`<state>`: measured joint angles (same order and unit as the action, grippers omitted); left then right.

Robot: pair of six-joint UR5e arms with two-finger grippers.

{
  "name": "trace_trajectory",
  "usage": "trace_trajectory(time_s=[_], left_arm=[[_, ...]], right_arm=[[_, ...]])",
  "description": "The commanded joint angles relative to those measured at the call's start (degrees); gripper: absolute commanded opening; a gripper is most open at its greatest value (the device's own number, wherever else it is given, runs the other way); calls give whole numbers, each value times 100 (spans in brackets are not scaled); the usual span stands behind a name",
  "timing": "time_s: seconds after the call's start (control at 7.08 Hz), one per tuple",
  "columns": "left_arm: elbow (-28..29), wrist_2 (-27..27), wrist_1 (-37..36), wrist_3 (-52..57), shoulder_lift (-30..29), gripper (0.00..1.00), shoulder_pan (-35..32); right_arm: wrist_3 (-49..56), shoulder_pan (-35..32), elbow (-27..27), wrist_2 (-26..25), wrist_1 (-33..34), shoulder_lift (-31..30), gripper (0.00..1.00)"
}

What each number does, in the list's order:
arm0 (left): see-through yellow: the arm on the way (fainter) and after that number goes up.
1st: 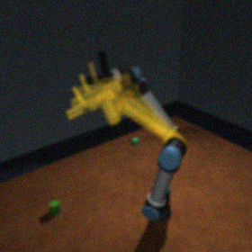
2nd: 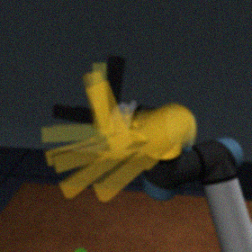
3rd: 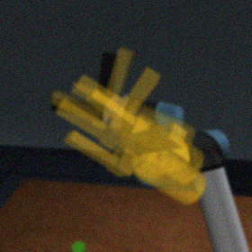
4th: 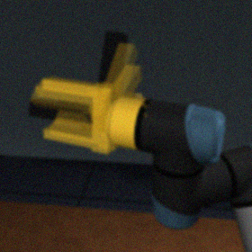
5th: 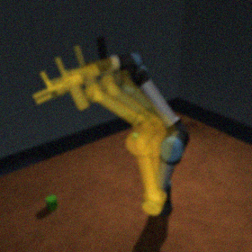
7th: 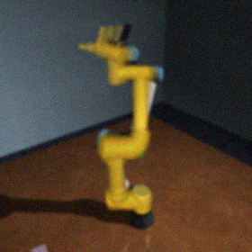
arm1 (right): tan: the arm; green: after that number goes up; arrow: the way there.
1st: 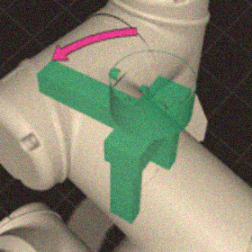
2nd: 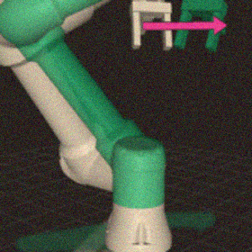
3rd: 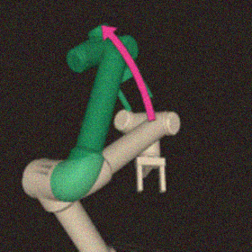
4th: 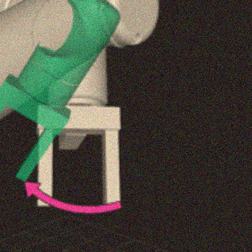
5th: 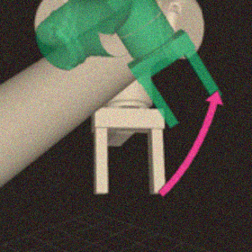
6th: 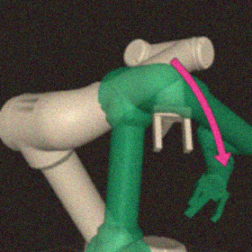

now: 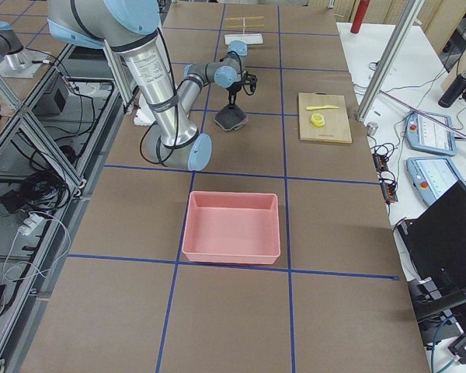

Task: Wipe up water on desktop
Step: 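Wipe the towel back and forth over the table with the right gripper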

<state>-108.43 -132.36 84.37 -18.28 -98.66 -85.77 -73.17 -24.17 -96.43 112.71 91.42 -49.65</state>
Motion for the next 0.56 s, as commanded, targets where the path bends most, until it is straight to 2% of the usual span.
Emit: trace_trajectory(time_s=[0.0,0.14,0.28,0.42], left_arm=[[-3,0,0,0,75,98,8],[-2,0,0,0,75,98,8],[6,0,0,0,75,98,8],[15,0,0,0,75,98,8]], right_arm=[[56,-226,-388,267,-371,-636,0],[736,-715,-1195,747,-310,-1513,0],[1370,-1242,-1516,1135,-309,-2253,0],[2020,-1500,-1650,1147,-309,-2973,0]])
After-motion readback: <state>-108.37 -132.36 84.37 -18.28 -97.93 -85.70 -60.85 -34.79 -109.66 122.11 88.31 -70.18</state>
